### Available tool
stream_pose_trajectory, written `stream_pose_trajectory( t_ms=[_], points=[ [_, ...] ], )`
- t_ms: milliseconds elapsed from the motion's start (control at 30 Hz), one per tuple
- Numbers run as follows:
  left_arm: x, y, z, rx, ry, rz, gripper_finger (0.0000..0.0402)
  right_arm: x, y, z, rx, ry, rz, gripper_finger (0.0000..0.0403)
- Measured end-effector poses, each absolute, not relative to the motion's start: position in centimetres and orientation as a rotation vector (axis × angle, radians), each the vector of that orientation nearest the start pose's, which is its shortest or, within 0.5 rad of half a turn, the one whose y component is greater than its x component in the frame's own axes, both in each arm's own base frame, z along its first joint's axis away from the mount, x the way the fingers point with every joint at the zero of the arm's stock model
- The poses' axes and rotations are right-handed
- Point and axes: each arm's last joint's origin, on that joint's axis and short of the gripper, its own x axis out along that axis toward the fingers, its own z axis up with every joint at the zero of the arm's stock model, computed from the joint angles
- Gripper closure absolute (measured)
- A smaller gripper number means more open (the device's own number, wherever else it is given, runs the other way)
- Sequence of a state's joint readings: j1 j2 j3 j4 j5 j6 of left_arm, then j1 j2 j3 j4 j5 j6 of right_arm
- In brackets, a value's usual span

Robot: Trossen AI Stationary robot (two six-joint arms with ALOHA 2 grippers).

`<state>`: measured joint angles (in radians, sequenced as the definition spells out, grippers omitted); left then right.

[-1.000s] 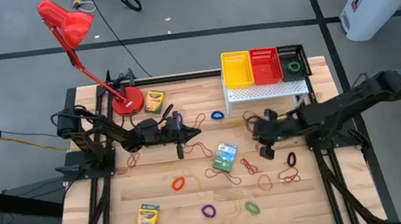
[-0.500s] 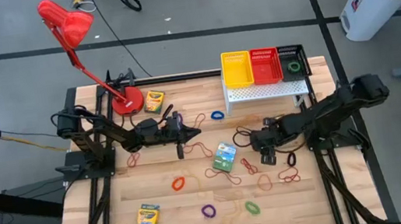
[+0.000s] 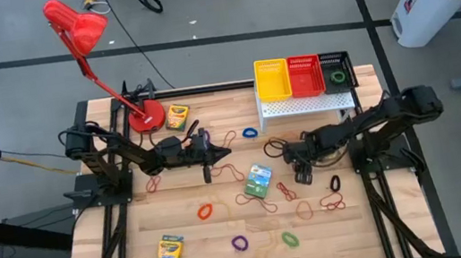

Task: Pick & Place Office Desk Supplies
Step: Put the red rubber band on the red basket

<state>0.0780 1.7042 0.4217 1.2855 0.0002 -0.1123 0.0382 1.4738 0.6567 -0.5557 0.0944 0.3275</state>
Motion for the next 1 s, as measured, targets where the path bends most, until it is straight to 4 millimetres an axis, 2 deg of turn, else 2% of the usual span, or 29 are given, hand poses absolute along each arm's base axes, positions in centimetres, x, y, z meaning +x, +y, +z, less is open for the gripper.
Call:
stream_pose_trajectory(
  t_ms=[200,567,733,867,1000],
  points=[
    [27.8,2.2,14.8,-0.112,-0.007,0.077,0.0388,22.5,-0.2,13.4,0.22,1.343,-0.278,0.0256],
    [27.8,2.2,14.8,-0.112,-0.008,0.078,0.0388,22.7,0.1,14.0,0.227,1.347,-0.268,0.0393],
    [27.8,2.2,14.8,-0.112,-0.007,0.078,0.0388,24.6,1.1,17.0,0.201,1.308,-0.24,0.039],
    [27.8,2.2,14.8,-0.112,-0.007,0.078,0.0388,26.2,1.8,20.3,0.191,1.252,-0.211,0.0398],
    [27.8,2.2,14.8,-0.112,-0.007,0.078,0.0388,27.4,2.3,23.9,0.208,1.188,-0.273,0.0397]
  ],
)
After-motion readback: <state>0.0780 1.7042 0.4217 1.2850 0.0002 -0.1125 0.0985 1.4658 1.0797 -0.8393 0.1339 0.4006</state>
